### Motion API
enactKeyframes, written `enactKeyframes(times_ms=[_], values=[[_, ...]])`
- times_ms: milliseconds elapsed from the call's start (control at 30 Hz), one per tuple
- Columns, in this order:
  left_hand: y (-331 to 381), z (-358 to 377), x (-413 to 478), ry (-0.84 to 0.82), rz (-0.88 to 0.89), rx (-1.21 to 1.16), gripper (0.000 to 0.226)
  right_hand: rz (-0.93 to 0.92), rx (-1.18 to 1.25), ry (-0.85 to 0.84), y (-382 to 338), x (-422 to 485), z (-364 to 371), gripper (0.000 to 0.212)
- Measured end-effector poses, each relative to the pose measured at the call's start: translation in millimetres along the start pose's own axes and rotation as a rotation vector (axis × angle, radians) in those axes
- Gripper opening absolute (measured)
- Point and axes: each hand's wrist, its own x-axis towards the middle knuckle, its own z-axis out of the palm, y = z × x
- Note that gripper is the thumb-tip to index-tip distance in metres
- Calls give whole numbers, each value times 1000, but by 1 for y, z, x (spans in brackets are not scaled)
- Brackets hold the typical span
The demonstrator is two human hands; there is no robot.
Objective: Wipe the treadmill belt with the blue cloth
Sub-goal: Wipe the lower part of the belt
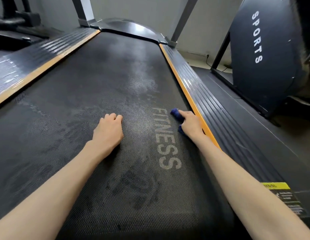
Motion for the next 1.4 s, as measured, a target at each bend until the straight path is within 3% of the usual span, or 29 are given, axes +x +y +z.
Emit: enactKeyframes(times_ms=[267,367,400,500,567,633,733,800,867,1000,1067,1167,1233,1300,1400], values=[[9,-5,-2,12,20,50,31,-412,5,-135,-20,-177,-19,55],[8,-4,-3,31,28,47,30,-530,0,-221,-14,-146,-23,58],[6,-4,-3,36,28,38,31,-484,-20,-189,-11,-118,-22,60],[5,-4,-6,30,36,7,34,-88,-40,-23,-8,-54,-14,60],[1,-1,-8,14,55,-5,35,-66,-77,12,-24,-66,-3,61],[-7,2,-7,-9,83,-38,37,-266,-50,-48,-44,-111,5,59],[-13,-2,2,-69,116,-57,42,-596,17,-277,-57,-180,2,57],[-13,-6,2,-86,129,-70,44,-654,17,-349,-51,-167,-7,59],[-14,-9,-1,-86,150,-78,44,-527,21,-252,-37,-128,-7,58],[-20,-16,-8,-69,193,-43,44,-47,-47,0,-34,-81,-2,60],[-27,-18,-10,-47,202,-47,44,-140,-53,-47,-65,-111,11,64],[-36,-15,-9,-26,222,-93,43,-520,41,-246,-100,-182,29,62],[-35,-14,-10,-38,211,-103,44,-589,85,-337,-94,-189,19,63],[-31,-13,-13,-53,207,-88,45,-464,93,-233,-69,-155,9,61],[-30,-10,-21,-28,218,-86,47,-126,-78,-71,-24,-77,-5,64]])
